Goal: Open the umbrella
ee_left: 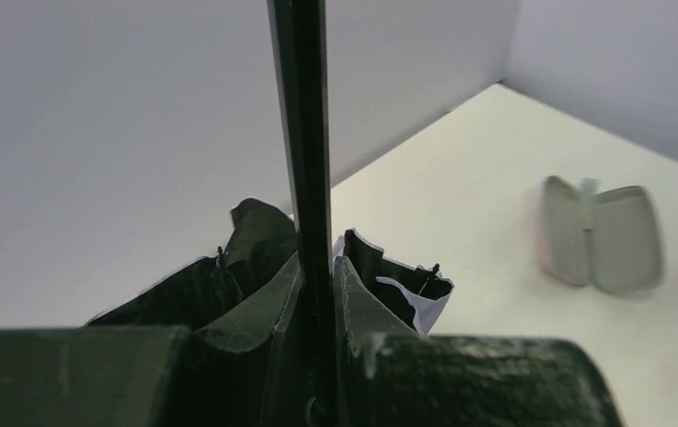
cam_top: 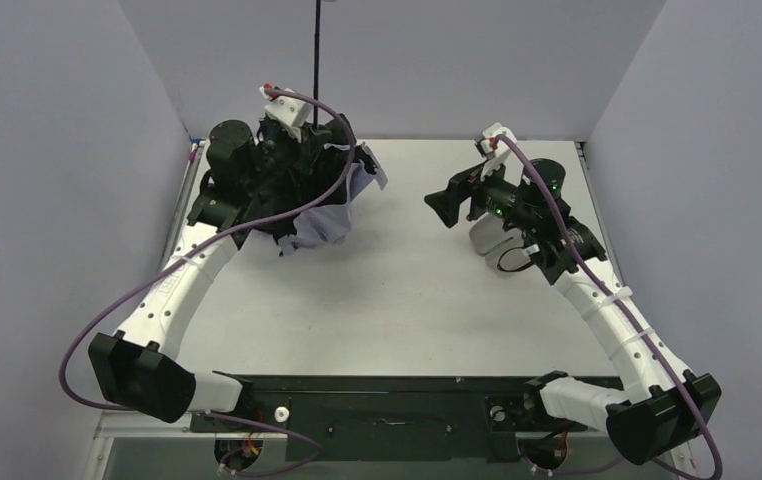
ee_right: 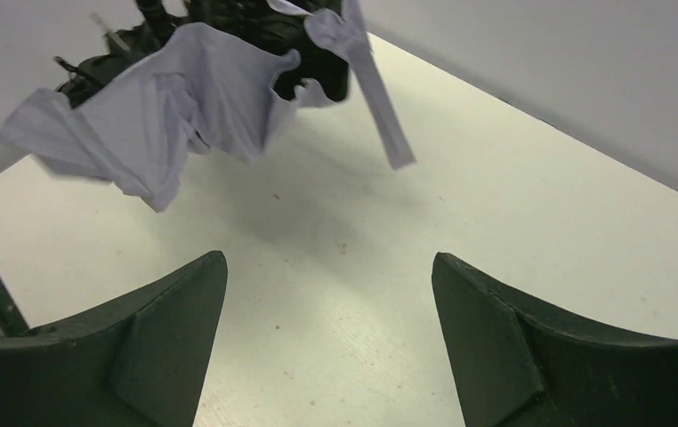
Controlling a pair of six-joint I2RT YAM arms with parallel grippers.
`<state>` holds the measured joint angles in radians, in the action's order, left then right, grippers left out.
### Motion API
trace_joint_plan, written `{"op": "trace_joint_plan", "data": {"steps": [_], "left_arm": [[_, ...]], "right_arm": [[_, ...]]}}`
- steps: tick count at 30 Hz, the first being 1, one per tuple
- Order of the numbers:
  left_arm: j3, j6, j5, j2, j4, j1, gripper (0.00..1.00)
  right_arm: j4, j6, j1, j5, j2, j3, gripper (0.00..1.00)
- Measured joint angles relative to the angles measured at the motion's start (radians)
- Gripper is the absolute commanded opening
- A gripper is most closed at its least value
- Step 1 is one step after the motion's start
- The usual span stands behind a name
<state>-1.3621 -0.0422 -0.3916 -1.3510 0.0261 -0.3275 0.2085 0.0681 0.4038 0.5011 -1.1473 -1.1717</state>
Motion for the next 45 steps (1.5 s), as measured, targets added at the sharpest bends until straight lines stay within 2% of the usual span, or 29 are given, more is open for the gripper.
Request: {"op": "trace_joint_plan", "data": {"steps": [5,12,14,16,20,22,25,28,30,36,45], "left_arm": [[0.025,-0.138,0.108,-0.003,0.000,-0.018,0.00],[0.147,-0.237,0.010,0.042,-0.044,-0.256,0.00],[0.148,-0.222,-0.023,0.040,-0.044,-0.237,0.00],[0.143,-0.196,-0.031,0.032,-0.031,-0.140,0.00],[0.057,-0.166,0.096,-0.054,-0.036,0.016,0.00],[0.040,-0.167,0.112,-0.071,-0.057,-0.002,0.00],[0.114,-0.160,0.103,-0.030,-0.028,-0.167,0.00],[0.164,-0.121,0.052,0.010,-0.023,-0.288,0.00],[0.165,-0.082,0.038,0.020,-0.016,-0.288,0.00],[0.172,-0.011,0.045,0.030,0.063,-0.195,0.00],[0.239,0.064,-0.037,0.040,0.148,-0.208,0.00]], "right_arm": [[0.024,0.006,-0.050,-0.025,-0.002,0.000,0.80],[0.033,0.024,-0.078,-0.041,-0.024,0.000,0.80],[0.036,0.027,-0.092,-0.044,-0.027,0.000,0.80],[0.040,0.030,-0.103,-0.045,-0.027,0.000,0.78],[0.040,0.031,-0.109,-0.041,-0.027,0.000,0.75],[0.038,0.038,-0.109,-0.031,-0.029,0.000,0.74],[0.030,0.049,-0.109,-0.010,-0.042,0.000,0.68],[0.031,0.053,-0.108,0.007,-0.062,0.000,0.62],[0.032,0.056,-0.105,0.019,-0.075,0.000,0.59],[0.028,0.068,-0.038,0.040,-0.093,0.000,0.54],[-0.045,0.114,0.097,0.086,-0.212,0.000,0.49]]}}
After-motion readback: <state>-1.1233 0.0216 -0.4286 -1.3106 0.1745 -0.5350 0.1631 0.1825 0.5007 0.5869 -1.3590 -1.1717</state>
